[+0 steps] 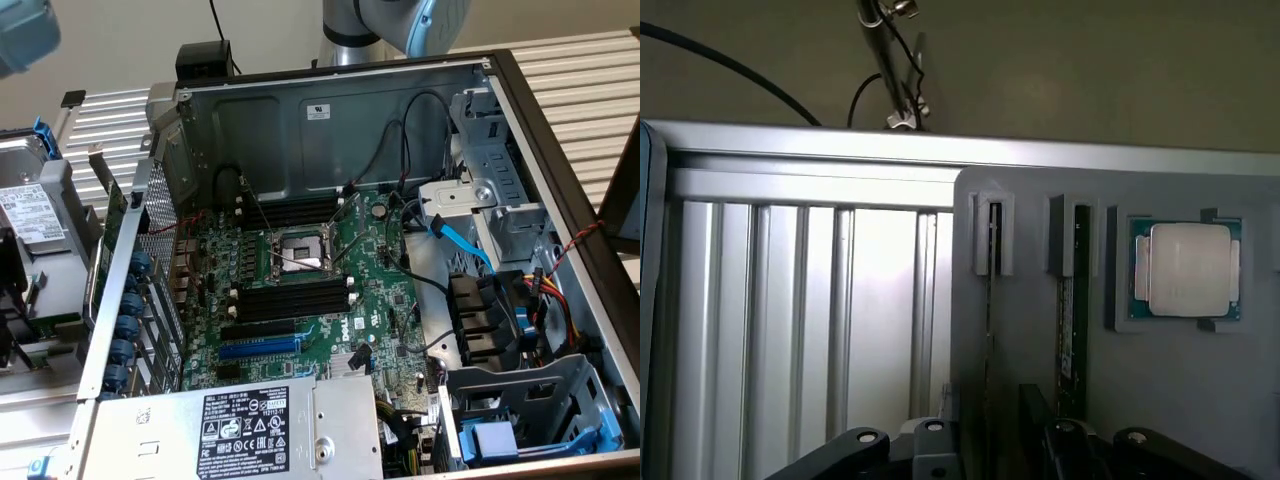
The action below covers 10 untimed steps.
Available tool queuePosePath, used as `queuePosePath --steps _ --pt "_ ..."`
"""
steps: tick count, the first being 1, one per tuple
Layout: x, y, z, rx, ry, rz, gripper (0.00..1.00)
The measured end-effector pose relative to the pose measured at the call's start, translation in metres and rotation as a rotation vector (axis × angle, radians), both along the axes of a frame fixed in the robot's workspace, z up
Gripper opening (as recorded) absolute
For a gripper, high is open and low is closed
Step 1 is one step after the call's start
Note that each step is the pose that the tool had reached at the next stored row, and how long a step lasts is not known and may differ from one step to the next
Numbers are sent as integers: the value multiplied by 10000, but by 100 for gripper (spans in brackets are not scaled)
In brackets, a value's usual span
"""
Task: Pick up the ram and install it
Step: 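Pick up the ram and move it above insertion slot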
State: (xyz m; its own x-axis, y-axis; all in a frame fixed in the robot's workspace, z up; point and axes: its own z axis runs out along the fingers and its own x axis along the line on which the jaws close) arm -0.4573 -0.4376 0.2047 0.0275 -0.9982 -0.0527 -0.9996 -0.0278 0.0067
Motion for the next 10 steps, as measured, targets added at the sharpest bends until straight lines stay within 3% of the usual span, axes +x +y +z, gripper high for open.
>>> queuePosePath --steps 10 --pt "0 6 -63 21 0 1 36"
